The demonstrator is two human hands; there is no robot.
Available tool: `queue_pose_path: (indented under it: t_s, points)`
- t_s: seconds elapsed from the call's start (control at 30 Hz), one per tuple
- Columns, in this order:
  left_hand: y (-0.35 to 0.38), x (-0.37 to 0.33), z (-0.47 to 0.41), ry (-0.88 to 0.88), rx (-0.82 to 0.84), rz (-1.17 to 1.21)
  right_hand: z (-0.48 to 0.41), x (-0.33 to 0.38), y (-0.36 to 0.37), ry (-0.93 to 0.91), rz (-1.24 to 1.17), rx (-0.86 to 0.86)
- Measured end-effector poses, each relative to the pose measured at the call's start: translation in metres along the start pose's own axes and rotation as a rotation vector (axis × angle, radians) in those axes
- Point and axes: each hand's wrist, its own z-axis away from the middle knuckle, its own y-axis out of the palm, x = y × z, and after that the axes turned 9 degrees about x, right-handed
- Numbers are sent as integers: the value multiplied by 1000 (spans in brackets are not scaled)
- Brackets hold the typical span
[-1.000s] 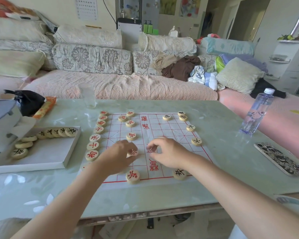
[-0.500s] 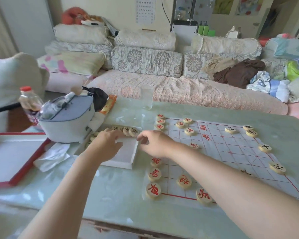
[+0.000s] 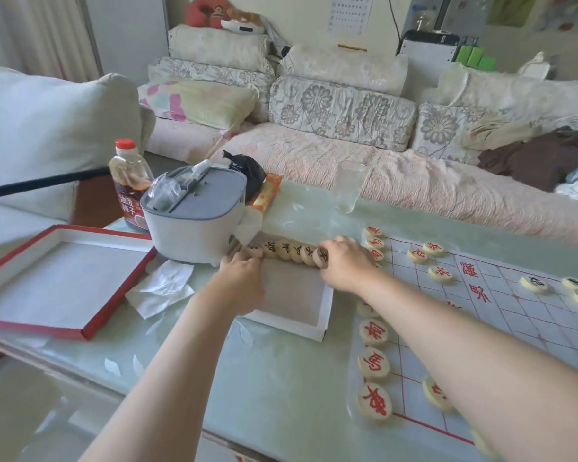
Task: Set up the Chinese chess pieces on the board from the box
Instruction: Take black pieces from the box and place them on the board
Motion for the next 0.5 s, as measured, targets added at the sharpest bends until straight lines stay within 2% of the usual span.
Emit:
queue_pose_path:
  t_s: [0.3,0.5]
  points:
    - [-4,-20,-9,62,75,23,8,-4,5,-128,-5,-118]
    - [-6,-18,-7,69,-28,47,14,-3,2,-197,-48,-21]
